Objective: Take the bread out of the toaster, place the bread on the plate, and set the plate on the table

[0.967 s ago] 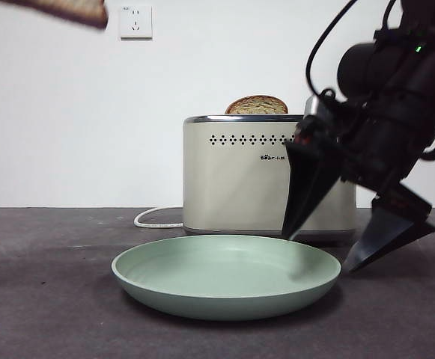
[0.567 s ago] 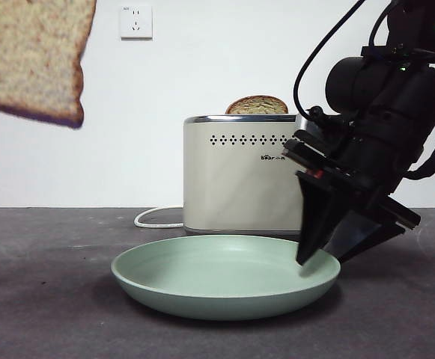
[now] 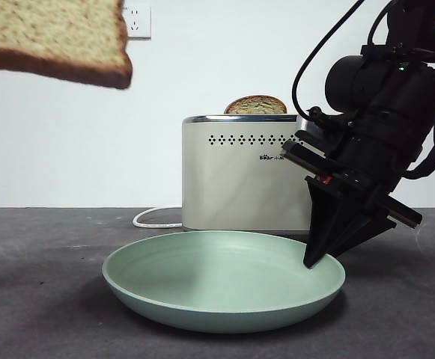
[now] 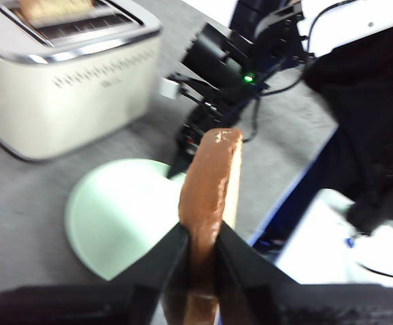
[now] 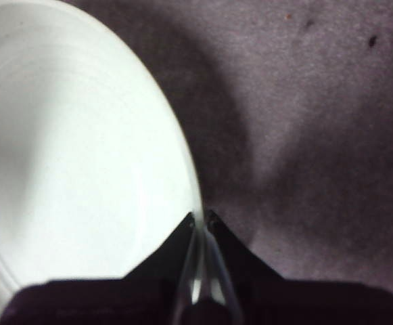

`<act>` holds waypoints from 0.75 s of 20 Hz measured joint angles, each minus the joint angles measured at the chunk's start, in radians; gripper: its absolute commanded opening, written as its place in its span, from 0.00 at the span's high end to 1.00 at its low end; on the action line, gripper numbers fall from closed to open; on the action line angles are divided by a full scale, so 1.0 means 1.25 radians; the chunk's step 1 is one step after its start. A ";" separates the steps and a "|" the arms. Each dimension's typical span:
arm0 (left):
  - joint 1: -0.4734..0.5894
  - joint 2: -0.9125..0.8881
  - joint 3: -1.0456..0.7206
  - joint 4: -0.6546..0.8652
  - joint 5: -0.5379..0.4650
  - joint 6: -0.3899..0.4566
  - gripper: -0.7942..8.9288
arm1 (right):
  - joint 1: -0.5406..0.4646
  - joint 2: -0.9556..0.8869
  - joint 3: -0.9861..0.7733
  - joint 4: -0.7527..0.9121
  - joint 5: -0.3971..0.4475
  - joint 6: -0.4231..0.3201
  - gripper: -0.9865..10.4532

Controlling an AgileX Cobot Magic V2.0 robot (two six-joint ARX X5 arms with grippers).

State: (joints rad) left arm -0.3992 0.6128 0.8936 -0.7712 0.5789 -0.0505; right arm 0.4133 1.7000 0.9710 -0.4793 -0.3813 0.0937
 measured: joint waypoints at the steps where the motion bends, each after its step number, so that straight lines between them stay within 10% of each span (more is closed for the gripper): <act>1: 0.000 0.009 0.000 0.007 0.016 -0.010 0.92 | 0.002 -0.005 0.000 -0.002 0.000 0.002 0.93; 15: -0.050 0.380 0.000 0.292 0.107 -0.186 0.93 | 0.099 -0.329 0.000 -0.042 -0.003 0.082 0.93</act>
State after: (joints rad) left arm -0.4614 1.0882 0.8936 -0.4061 0.7132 -0.2825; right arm 0.5377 1.2884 0.9710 -0.5312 -0.3847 0.1959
